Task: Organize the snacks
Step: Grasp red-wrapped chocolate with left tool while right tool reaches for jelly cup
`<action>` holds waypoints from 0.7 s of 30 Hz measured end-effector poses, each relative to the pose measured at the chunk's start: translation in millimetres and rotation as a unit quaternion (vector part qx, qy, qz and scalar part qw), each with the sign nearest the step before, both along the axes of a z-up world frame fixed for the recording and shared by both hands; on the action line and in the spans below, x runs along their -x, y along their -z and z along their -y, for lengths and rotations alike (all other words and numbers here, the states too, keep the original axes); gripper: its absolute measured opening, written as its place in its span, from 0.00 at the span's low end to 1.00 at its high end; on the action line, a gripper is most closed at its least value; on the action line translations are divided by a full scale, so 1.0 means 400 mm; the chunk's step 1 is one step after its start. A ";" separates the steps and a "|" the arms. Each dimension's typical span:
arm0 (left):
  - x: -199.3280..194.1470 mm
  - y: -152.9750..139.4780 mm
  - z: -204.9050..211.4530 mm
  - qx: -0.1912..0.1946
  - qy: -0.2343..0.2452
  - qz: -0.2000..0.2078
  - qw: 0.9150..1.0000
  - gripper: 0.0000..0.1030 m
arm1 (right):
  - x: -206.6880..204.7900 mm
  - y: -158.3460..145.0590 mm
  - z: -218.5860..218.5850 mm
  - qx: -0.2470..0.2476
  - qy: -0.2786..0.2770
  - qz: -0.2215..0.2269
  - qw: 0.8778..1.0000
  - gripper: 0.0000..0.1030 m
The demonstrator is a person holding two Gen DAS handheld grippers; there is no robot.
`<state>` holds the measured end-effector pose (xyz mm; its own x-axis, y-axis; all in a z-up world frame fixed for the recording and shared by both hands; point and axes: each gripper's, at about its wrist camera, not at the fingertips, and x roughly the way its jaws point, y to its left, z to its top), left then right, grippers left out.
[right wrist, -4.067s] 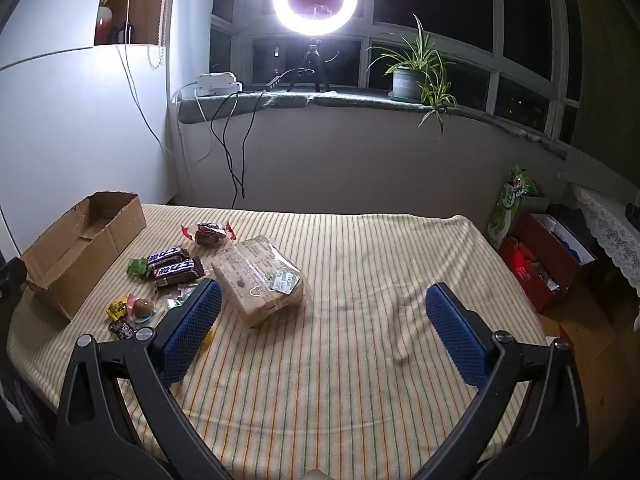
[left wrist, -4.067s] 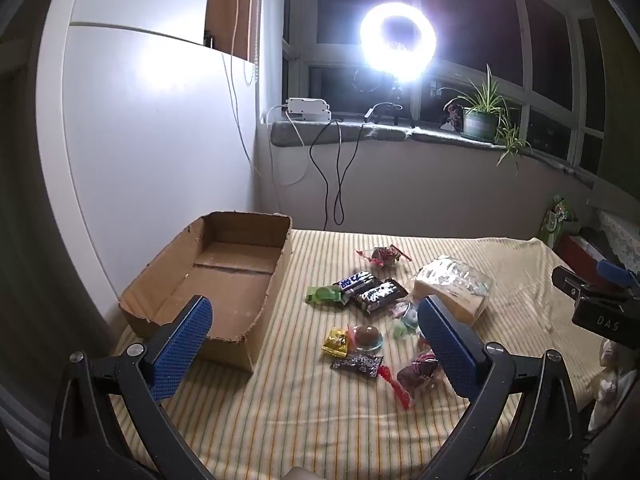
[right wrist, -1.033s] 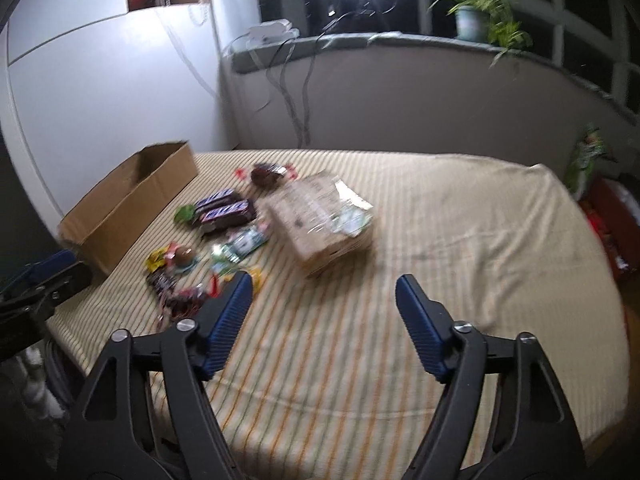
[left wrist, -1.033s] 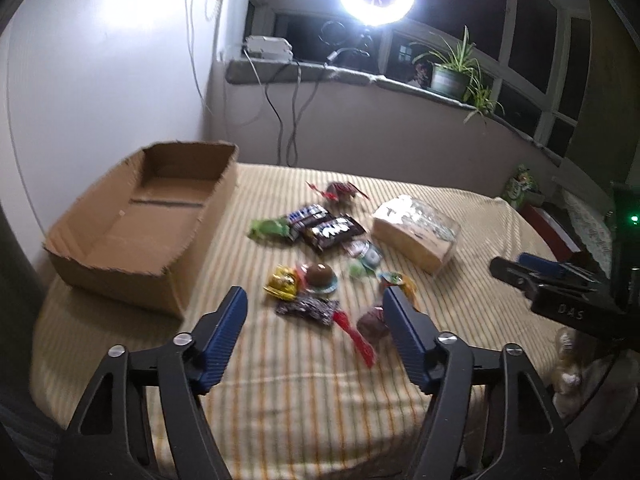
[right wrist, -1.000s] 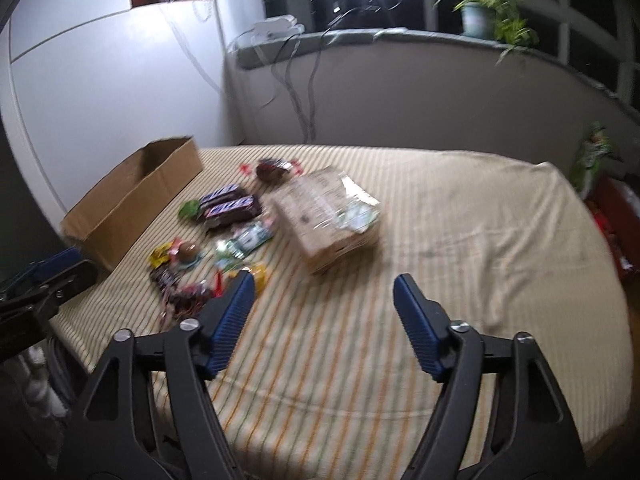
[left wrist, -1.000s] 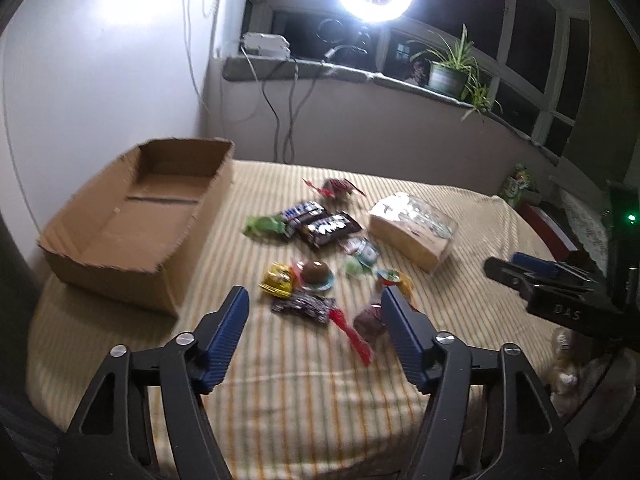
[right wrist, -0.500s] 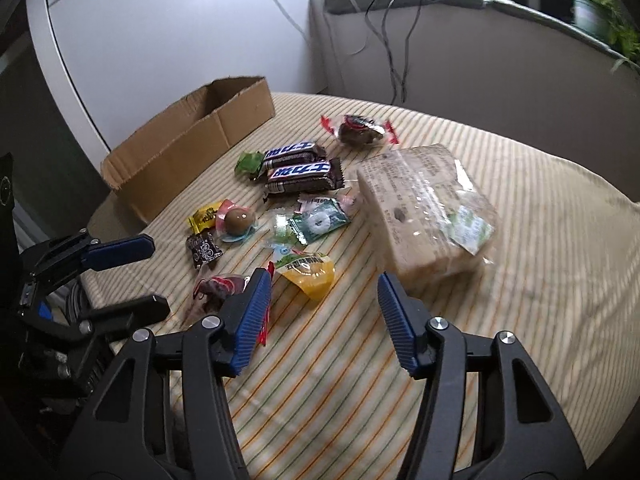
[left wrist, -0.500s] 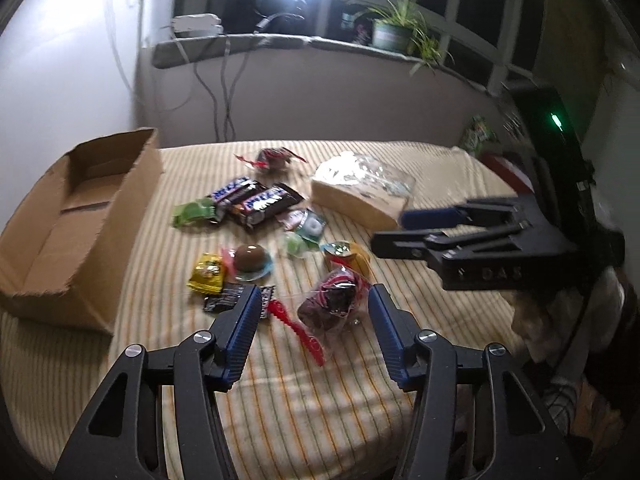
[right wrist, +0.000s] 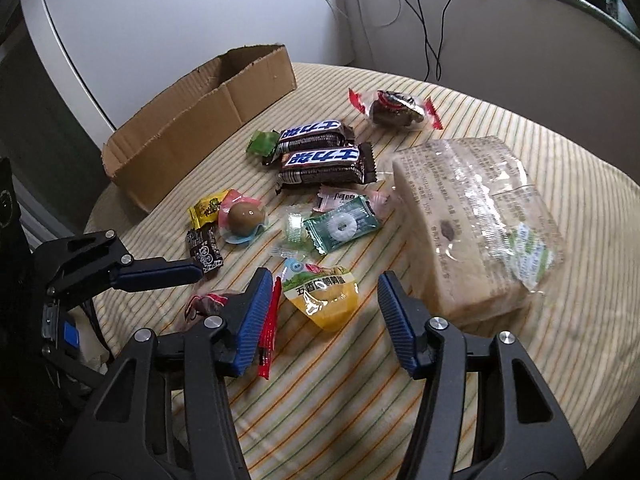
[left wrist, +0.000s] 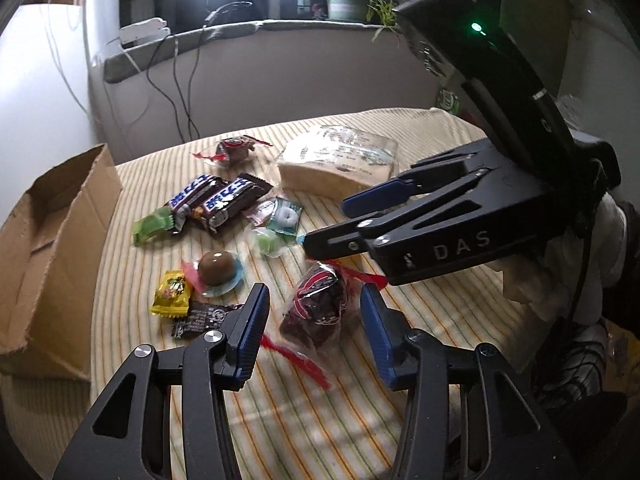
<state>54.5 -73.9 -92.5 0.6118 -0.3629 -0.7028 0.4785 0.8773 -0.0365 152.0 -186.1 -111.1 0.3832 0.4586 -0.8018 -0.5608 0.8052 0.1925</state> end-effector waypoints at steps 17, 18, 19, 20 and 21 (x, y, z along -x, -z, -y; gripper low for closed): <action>-0.002 0.030 0.021 0.018 0.028 -0.016 0.999 0.35 | -0.021 0.033 0.024 -0.039 0.006 -0.060 0.997 0.42; 0.001 0.029 0.020 0.020 0.028 -0.016 0.999 0.35 | -0.021 0.032 0.026 -0.040 0.007 -0.061 0.997 0.42; 0.003 0.028 0.019 0.021 0.028 -0.016 0.999 0.35 | -0.020 0.032 0.027 -0.041 0.008 -0.061 0.997 0.41; 0.006 0.027 0.018 0.021 0.027 -0.015 0.999 0.34 | -0.020 0.033 0.029 -0.042 0.010 -0.060 0.997 0.41; 0.010 0.025 0.016 0.022 0.025 -0.014 0.999 0.34 | -0.020 0.033 0.033 -0.042 0.014 -0.060 0.997 0.40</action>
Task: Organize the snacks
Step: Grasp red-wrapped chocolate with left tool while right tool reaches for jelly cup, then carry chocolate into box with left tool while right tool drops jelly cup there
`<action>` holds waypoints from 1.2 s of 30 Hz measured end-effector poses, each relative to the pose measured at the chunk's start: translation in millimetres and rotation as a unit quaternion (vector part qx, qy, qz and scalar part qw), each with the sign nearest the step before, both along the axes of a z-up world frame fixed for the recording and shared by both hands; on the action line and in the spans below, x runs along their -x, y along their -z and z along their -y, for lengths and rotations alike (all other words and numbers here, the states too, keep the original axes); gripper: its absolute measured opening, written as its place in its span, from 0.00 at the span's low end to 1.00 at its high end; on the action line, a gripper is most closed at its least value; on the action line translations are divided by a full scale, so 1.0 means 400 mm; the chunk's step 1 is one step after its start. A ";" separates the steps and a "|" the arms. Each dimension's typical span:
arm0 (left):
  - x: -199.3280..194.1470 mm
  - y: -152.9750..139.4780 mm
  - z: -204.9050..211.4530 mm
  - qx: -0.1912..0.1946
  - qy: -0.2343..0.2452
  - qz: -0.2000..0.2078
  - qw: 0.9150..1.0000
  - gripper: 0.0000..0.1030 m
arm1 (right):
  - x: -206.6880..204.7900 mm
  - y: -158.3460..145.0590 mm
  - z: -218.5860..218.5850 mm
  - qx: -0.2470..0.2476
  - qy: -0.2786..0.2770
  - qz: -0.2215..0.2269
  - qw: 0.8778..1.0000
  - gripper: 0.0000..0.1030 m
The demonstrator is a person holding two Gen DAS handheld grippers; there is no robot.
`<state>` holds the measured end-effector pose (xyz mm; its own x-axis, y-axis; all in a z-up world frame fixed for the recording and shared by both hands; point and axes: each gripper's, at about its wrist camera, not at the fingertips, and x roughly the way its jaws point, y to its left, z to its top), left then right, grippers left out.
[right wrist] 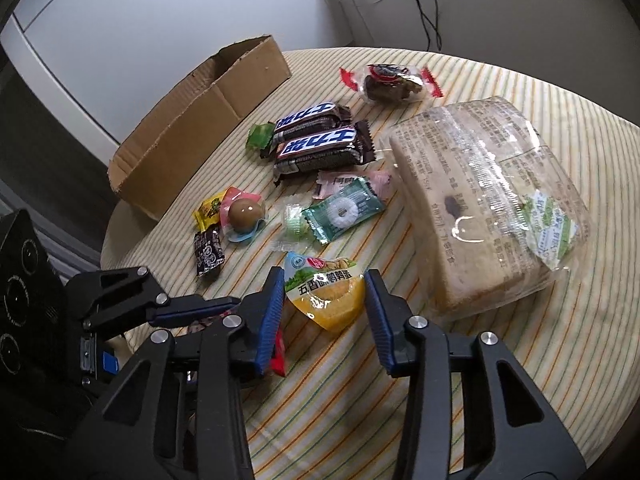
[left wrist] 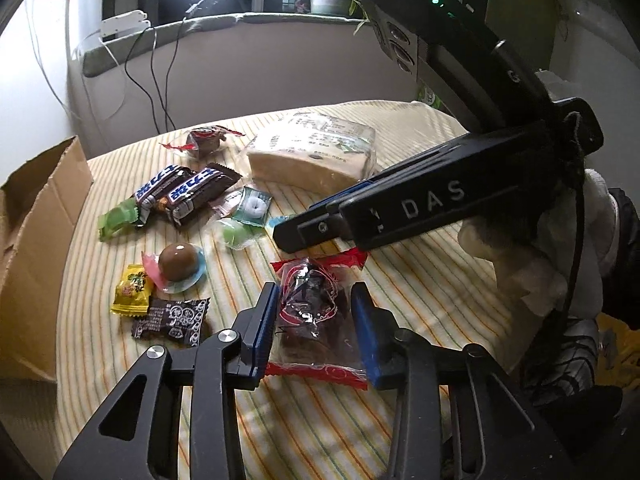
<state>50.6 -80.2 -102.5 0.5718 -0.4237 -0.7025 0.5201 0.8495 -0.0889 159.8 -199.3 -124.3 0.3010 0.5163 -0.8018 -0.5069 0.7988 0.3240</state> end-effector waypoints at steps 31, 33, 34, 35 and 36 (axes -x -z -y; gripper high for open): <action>-0.012 -0.144 -0.394 0.050 -0.185 0.067 0.979 0.34 | 0.036 -0.140 -0.195 0.014 -0.024 0.093 0.995 0.40; -0.021 -0.147 -0.440 0.052 -0.207 0.070 0.974 0.34 | 0.033 -0.151 -0.225 0.014 -0.031 0.100 0.994 0.40; -0.022 -0.148 -0.457 0.052 -0.216 0.070 0.972 0.34 | 0.031 -0.158 -0.243 0.013 -0.035 0.102 0.994 0.40; -0.024 -0.146 -0.474 0.052 -0.227 0.071 0.970 0.34 | 0.030 -0.163 -0.256 0.013 -0.039 0.106 0.994 0.40; -0.029 -0.146 -0.496 0.051 -0.237 0.071 0.967 0.34 | 0.029 -0.169 -0.275 0.015 -0.044 0.111 0.993 0.40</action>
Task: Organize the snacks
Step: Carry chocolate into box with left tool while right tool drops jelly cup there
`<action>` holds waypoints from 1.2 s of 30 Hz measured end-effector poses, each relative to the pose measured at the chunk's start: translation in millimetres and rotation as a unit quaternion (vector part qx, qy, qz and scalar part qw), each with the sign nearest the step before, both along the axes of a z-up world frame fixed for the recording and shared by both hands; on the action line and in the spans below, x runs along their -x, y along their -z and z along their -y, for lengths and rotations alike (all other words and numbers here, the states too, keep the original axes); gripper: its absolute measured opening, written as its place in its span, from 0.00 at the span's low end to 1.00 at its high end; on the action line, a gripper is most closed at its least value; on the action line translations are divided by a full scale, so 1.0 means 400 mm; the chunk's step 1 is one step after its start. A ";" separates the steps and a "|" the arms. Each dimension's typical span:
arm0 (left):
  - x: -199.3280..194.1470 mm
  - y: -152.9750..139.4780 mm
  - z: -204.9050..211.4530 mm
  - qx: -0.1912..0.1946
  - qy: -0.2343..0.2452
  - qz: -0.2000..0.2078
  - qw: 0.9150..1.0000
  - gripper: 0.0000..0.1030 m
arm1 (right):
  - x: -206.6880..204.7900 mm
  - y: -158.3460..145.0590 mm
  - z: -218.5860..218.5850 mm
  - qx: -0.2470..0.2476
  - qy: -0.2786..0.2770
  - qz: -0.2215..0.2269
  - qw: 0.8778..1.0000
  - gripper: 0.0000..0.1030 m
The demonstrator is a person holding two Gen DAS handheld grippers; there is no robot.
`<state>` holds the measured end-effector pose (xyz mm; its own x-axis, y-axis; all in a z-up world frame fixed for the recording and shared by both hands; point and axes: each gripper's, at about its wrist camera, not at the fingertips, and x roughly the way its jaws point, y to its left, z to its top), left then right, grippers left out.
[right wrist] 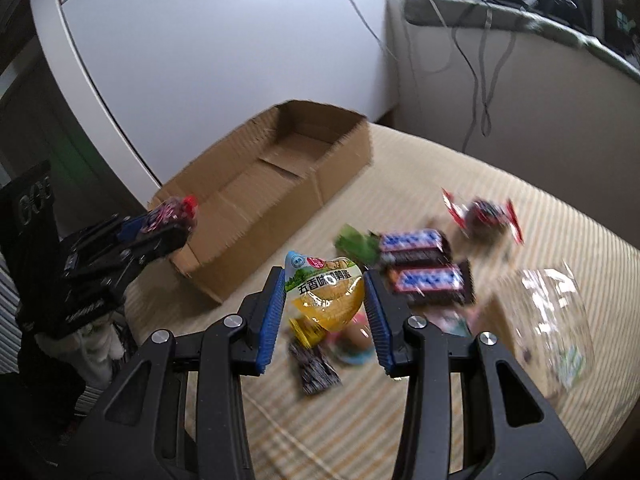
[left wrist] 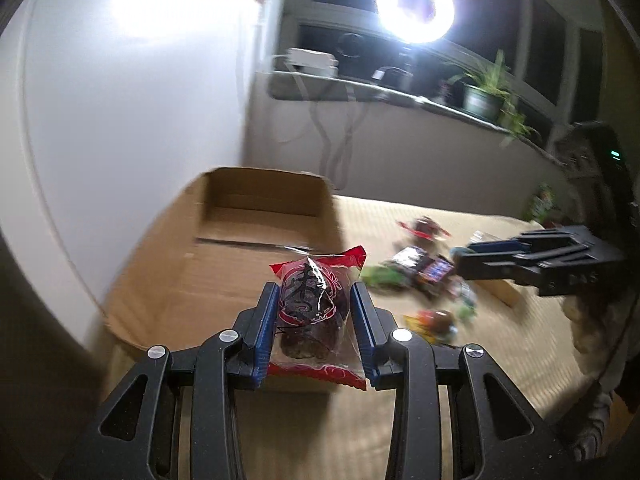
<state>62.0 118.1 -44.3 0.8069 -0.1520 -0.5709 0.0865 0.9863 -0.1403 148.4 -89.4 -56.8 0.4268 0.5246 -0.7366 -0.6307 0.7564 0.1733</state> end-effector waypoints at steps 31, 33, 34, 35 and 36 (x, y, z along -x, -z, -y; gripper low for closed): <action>-0.048 0.035 -0.120 -0.028 -0.066 -0.017 0.997 0.35 | -0.042 0.035 -0.340 0.057 -0.080 0.056 0.994 0.43; -0.047 0.032 -0.118 -0.031 -0.066 -0.017 0.997 0.38 | -0.038 0.035 -0.340 0.058 -0.081 0.056 0.993 0.45; -0.047 0.031 -0.118 -0.033 -0.068 -0.016 0.997 0.47 | -0.037 0.034 -0.340 0.059 -0.081 0.058 0.993 0.54; -0.046 0.030 -0.118 -0.033 -0.071 -0.015 0.997 0.50 | -0.037 0.033 -0.340 0.059 -0.079 0.061 0.993 0.64; -0.045 0.029 -0.120 -0.032 -0.072 -0.014 0.997 0.50 | -0.034 0.030 -0.338 0.059 -0.077 0.065 0.993 0.65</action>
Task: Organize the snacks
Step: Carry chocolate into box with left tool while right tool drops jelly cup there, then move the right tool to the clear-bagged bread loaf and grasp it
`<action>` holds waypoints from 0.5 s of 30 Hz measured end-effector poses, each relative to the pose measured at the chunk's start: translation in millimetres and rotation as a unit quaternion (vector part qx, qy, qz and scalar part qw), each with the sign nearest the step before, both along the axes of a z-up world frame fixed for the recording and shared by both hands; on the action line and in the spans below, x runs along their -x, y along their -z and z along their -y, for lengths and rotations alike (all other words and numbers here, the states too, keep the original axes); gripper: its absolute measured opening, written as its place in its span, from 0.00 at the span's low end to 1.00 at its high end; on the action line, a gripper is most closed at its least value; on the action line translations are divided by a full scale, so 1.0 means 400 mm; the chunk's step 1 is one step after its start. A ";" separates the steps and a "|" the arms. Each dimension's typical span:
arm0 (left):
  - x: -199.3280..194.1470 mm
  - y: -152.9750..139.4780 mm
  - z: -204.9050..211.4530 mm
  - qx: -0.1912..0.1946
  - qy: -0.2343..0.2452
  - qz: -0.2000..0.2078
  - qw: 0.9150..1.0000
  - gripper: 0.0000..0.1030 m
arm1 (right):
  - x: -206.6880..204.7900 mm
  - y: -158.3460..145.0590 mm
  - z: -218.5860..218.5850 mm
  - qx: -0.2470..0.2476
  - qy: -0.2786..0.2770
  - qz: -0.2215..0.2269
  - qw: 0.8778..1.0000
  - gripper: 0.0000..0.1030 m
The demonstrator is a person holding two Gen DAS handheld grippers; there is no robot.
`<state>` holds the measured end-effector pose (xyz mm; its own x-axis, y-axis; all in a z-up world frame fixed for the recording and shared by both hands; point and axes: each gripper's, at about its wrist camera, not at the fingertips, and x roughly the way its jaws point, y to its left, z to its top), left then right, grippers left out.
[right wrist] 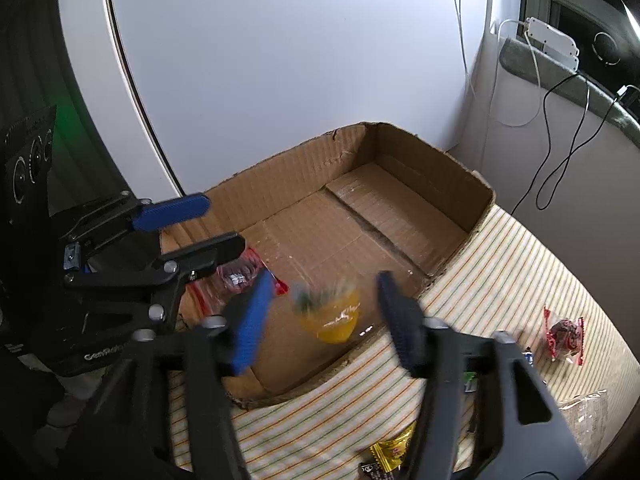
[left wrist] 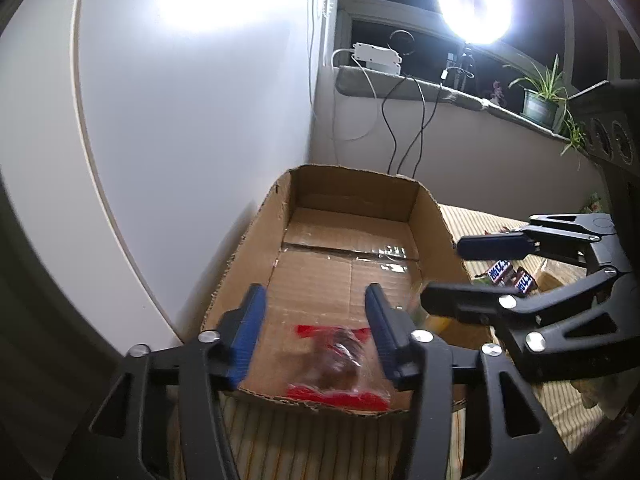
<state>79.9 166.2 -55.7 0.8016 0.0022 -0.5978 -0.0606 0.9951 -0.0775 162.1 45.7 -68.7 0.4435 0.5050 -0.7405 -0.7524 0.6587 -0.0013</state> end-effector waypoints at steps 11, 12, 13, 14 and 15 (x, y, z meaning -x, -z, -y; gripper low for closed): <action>0.016 -0.017 0.008 -0.001 -0.007 0.003 1.000 0.50 | 0.008 -0.031 0.063 -0.012 0.026 0.009 1.000 0.76; 0.018 -0.020 0.015 -0.002 -0.005 0.004 1.000 0.50 | 0.009 -0.034 0.071 -0.013 0.028 0.010 0.999 0.77; 0.019 -0.022 0.021 -0.003 -0.003 0.004 1.000 0.50 | 0.011 -0.038 0.082 -0.015 0.030 0.010 0.999 0.78; 0.022 -0.026 0.032 -0.003 0.001 0.005 1.000 0.54 | 0.011 -0.041 0.090 -0.018 0.032 0.008 0.999 0.80; 0.025 -0.028 0.040 -0.004 0.003 0.006 1.000 0.56 | 0.011 -0.044 0.100 -0.020 0.035 0.007 0.999 0.80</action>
